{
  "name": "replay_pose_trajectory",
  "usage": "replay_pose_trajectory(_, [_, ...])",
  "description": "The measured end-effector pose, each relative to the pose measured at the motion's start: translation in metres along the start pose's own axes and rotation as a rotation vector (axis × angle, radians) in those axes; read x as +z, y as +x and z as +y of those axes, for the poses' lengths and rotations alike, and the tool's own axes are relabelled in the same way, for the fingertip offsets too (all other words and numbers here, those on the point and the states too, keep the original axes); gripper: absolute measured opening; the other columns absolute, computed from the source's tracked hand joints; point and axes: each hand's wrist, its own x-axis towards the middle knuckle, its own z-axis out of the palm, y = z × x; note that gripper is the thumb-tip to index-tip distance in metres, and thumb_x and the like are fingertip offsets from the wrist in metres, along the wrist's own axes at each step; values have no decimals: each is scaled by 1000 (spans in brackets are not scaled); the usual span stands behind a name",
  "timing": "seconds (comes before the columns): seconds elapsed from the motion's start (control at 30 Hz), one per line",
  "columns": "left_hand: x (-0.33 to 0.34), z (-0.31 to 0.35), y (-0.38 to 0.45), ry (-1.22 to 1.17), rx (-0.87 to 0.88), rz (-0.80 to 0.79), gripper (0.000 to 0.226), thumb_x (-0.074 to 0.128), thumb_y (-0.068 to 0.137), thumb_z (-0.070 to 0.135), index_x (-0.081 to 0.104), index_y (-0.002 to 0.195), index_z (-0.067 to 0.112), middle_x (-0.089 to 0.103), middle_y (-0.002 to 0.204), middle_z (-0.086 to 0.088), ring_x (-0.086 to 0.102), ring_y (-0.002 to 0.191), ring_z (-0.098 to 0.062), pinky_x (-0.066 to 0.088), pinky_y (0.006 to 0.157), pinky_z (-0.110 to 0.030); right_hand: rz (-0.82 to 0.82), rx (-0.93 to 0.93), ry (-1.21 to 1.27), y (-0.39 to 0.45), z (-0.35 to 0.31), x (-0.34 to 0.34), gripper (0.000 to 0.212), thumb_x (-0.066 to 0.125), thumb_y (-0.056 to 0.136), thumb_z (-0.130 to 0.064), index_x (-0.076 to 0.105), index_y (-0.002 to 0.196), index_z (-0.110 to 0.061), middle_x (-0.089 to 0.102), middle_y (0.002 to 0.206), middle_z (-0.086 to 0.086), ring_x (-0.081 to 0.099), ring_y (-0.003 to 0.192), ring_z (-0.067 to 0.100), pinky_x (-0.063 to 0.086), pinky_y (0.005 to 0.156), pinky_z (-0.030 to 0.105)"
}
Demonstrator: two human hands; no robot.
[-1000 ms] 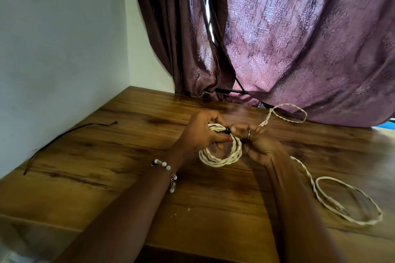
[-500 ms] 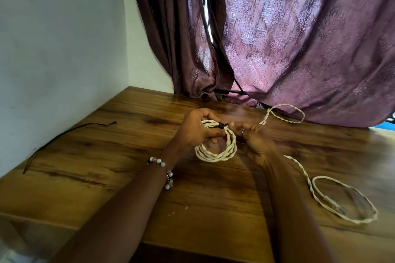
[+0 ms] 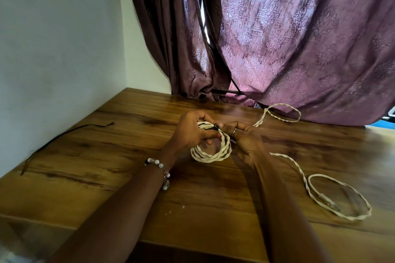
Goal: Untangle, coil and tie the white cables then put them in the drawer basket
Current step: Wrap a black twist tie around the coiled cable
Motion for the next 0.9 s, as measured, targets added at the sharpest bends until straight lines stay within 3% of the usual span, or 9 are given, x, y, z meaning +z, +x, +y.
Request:
replay_pose_trajectory(0.07, [2,2,-2,-40,-17,51,26,80,67,-6,62,84,5,66,69,-8,61,45,-12,51,42,-24,3,0,9,-3,0,4,3,66,82,1,66,85,3,69,69,14,66,58,20,55,52,28])
replay_pose_trajectory(0.17, [1,7,-3,-124,-53,91,30,78,70,-6,63,96,-3,68,69,-6,61,45,-9,47,42,-18,-36,-10,-4,-10,-7,4,23,66,82,0,63,105,2,72,79,12,68,65,19,57,55,29])
replay_pose_trajectory(0.33, [-7,13,-12,-388,-137,114,45,77,70,-1,62,112,1,75,83,-8,70,68,-16,57,64,-27,-59,-90,-188,-27,-14,-6,41,71,77,4,60,115,-8,74,83,5,69,66,14,57,59,30])
replay_pose_trajectory(0.4, [-7,20,-21,-494,-197,72,43,72,75,-3,60,116,2,74,84,-13,70,67,-17,57,66,-29,-21,-108,-279,-33,-13,-7,42,73,77,4,60,115,-7,74,78,6,67,63,17,55,57,30])
replay_pose_trajectory(0.53, [-7,31,-41,-673,-274,-42,43,66,78,-1,60,119,4,70,103,-22,71,83,-25,54,84,-40,72,-142,-323,-52,-20,-11,40,72,77,5,57,113,-3,74,76,11,66,57,21,53,51,29])
replay_pose_trajectory(0.63, [1,43,-53,-547,-311,-116,39,66,80,2,61,118,8,69,108,-18,70,85,-23,57,76,-43,124,-154,-235,-69,-32,-23,38,69,78,9,55,113,4,70,86,24,67,57,29,56,63,49])
replay_pose_trajectory(0.73, [21,56,-62,-383,-319,-151,25,63,85,-2,64,108,7,71,98,-10,68,83,-20,60,70,-42,194,-209,-219,-91,-45,-44,26,66,81,10,59,106,11,68,78,23,66,53,27,57,52,39])
replay_pose_trajectory(0.83, [58,68,-65,-370,-254,-133,17,63,84,-5,65,99,1,71,87,-12,69,70,-17,60,61,-32,260,-258,-185,-120,-60,-71,14,65,83,6,66,96,11,68,72,18,65,59,28,57,69,51])
replay_pose_trajectory(0.9, [87,75,-65,-406,-221,-130,12,64,83,-7,65,90,2,72,73,-7,68,60,-15,58,54,-29,304,-297,-193,-139,-70,-89,8,66,84,0,69,87,6,68,72,17,64,62,28,55,70,48])
